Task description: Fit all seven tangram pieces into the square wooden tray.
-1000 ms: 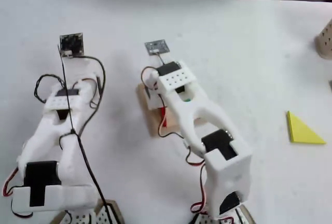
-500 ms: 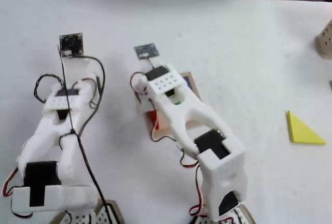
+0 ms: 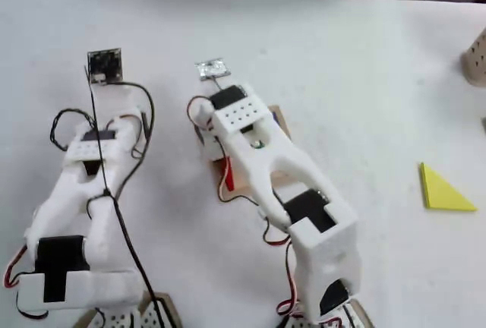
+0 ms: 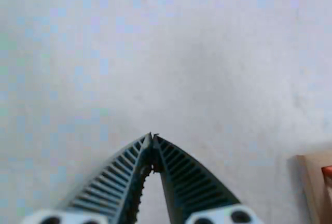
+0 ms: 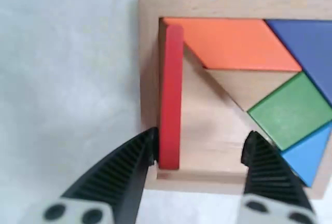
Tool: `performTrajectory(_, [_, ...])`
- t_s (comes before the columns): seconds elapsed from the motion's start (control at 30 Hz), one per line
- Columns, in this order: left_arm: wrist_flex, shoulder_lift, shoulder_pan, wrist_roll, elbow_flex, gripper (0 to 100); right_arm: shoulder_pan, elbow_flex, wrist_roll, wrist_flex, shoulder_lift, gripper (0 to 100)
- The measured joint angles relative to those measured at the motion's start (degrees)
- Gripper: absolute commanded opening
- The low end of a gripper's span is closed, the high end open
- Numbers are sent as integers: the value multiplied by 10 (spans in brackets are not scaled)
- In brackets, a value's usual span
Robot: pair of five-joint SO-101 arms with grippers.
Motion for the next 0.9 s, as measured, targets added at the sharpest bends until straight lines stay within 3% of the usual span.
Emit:
performTrajectory(0.17, [0, 0, 0, 0, 0, 27, 15, -46, 37, 54, 0, 255])
performTrajectory(0.57, [0, 0, 0, 0, 0, 27, 70, -50, 42, 55, 0, 252])
performTrajectory(0.9, [0, 0, 0, 0, 0, 27, 102, -50, 42, 52, 0, 14])
